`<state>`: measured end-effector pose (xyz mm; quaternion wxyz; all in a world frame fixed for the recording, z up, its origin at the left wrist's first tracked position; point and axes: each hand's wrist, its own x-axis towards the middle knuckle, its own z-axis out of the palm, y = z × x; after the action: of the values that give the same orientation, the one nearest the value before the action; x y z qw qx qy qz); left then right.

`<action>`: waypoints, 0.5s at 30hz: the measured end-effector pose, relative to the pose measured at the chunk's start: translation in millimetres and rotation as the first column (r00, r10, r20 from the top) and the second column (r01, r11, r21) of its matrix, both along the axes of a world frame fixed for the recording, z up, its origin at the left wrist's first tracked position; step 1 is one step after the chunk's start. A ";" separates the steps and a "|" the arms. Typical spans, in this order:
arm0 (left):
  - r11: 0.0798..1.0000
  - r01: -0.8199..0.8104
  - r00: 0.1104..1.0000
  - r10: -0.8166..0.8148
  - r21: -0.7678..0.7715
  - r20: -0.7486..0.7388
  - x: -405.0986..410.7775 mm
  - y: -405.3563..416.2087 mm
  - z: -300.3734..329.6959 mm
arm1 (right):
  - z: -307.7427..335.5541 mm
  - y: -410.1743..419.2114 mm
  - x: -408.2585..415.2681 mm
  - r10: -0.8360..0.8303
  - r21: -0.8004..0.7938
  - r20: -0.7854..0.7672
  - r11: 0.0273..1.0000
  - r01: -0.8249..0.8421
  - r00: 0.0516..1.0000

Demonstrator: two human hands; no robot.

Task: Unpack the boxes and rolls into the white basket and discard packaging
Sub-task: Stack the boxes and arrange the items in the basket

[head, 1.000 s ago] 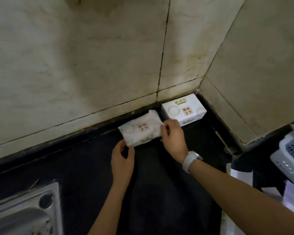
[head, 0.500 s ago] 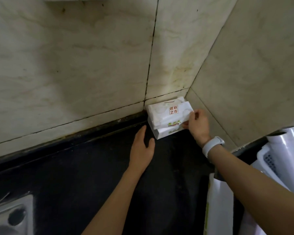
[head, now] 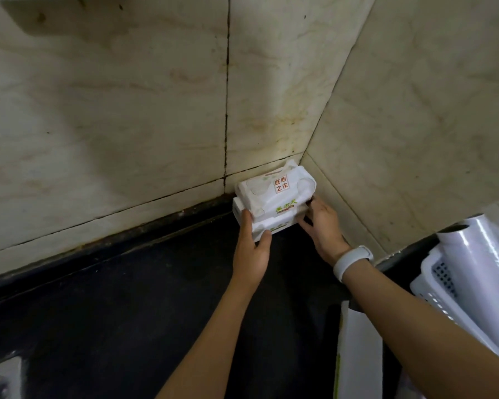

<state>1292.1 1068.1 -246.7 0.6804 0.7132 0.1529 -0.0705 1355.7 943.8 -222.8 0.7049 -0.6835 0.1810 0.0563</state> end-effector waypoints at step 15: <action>0.908 0.080 0.994 -0.106 0.410 0.041 -74.8 -41.3 42.2 | 20.2 -48.2 -109.3 0.184 -0.357 0.049 0.921 -0.154 0.982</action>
<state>1217.3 1026.8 -204.5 0.5169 0.8478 0.1089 -0.0473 1246.4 895.6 -202.6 0.5706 -0.8133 0.0996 0.0557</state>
